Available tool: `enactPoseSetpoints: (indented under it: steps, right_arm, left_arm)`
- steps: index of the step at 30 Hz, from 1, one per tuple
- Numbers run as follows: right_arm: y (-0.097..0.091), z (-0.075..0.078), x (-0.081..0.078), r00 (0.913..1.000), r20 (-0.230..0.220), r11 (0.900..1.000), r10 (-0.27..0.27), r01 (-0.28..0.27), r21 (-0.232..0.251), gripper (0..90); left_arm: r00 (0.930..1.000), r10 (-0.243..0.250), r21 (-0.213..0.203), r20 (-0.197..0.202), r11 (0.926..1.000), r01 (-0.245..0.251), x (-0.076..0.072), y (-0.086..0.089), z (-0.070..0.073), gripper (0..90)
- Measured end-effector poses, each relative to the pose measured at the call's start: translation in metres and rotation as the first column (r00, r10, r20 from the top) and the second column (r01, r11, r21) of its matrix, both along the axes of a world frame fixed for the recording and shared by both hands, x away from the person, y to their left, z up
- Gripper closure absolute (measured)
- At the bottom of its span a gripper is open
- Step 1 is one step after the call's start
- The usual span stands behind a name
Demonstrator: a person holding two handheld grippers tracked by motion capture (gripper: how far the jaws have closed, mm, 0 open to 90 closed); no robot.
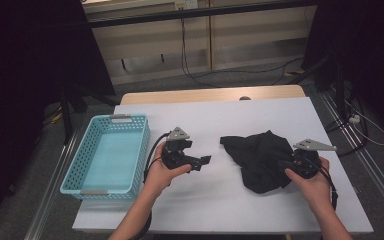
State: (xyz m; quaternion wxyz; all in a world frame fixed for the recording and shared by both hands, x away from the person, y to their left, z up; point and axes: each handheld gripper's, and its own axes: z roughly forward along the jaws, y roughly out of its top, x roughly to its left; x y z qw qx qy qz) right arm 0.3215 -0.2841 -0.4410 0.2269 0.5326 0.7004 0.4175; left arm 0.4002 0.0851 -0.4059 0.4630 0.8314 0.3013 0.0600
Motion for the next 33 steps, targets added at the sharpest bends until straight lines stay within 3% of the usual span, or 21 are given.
enactPoseSetpoints:
  steps: [3,6,8,10,13,14,17,18,21,24,25,26,27,28,33]
  right_arm:
    - [0.001,0.005,-0.002,0.9997,0.024,1.0000,0.003,-0.003,0.002,46.5]
    - [0.009,0.012,-0.005,0.9979,0.062,0.9996,0.020,-0.018,-0.022,35.3]
    - [0.011,0.014,-0.005,0.9976,0.066,0.9995,0.023,-0.022,-0.021,34.2]
    - [0.017,0.020,-0.006,0.9946,0.100,0.9993,0.025,-0.022,-0.032,27.7]
    - [0.020,0.025,-0.007,0.9915,0.123,0.9988,0.042,-0.039,-0.030,26.9]
    - [0.024,0.030,-0.009,0.9868,0.152,0.9980,0.055,-0.049,-0.041,26.0]
    - [0.028,0.034,-0.011,0.9842,0.165,0.9971,0.064,-0.056,-0.052,25.0]
    - [0.033,0.038,-0.013,0.9770,0.196,0.9941,0.084,-0.068,-0.084,24.9]
    - [0.039,0.041,-0.014,0.9732,0.197,0.9913,0.118,-0.105,-0.079,25.3]
    - [0.057,0.032,-0.012,0.9653,0.136,0.9725,0.223,-0.210,-0.100,29.0]
    - [0.057,0.032,-0.012,0.9653,0.136,0.9725,0.223,-0.210,-0.100,29.0]
    - [0.069,0.020,-0.009,0.9605,0.077,0.9580,0.267,-0.256,-0.129,28.5]
    - [0.069,0.020,-0.009,0.9605,0.077,0.9580,0.267,-0.256,-0.129,28.5]
    - [0.079,0.006,-0.004,0.9546,0.021,0.9436,0.297,-0.290,-0.160,28.2]
    - [0.088,-0.011,0.008,0.9571,-0.036,0.9359,0.288,-0.289,-0.202,26.0]
  left_arm:
    - [1.0000,-0.001,0.000,0.000,1.0000,0.001,0.000,0.000,0.000,7.3]
    - [1.0000,-0.004,0.002,0.000,1.0000,0.004,0.000,0.000,0.001,7.3]
    - [1.0000,-0.005,0.001,0.004,1.0000,0.005,0.000,0.000,0.001,7.3]
    - [1.0000,-0.002,-0.002,0.003,1.0000,0.002,0.000,0.000,0.001,7.3]
    - [1.0000,-0.001,-0.003,0.002,1.0000,0.001,0.000,0.001,0.001,7.3]
    - [1.0000,-0.002,-0.005,0.003,1.0000,0.002,0.000,0.001,0.001,7.3]
    - [1.0000,-0.002,-0.008,-0.002,1.0000,0.002,0.000,0.001,0.001,7.3]
    - [1.0000,-0.002,-0.009,-0.004,1.0000,0.002,0.000,0.001,0.000,7.3]
    - [1.0000,-0.004,-0.006,-0.004,1.0000,0.004,0.000,0.001,0.000,7.3]
    - [1.0000,-0.007,-0.005,-0.007,1.0000,0.007,0.000,-0.001,-0.001,7.3]
    - [1.0000,-0.007,-0.005,-0.007,1.0000,0.007,0.000,-0.001,-0.001,7.3]
    - [0.9999,-0.007,-0.004,-0.010,1.0000,0.007,0.000,-0.001,-0.001,7.3]
    - [0.9999,-0.007,-0.004,-0.010,1.0000,0.007,0.000,-0.001,-0.001,7.3]
    - [0.9999,-0.008,-0.004,-0.011,1.0000,0.008,0.000,0.000,-0.002,7.3]
    - [0.9999,-0.005,-0.002,-0.013,1.0000,0.005,0.001,0.001,-0.002,7.3]
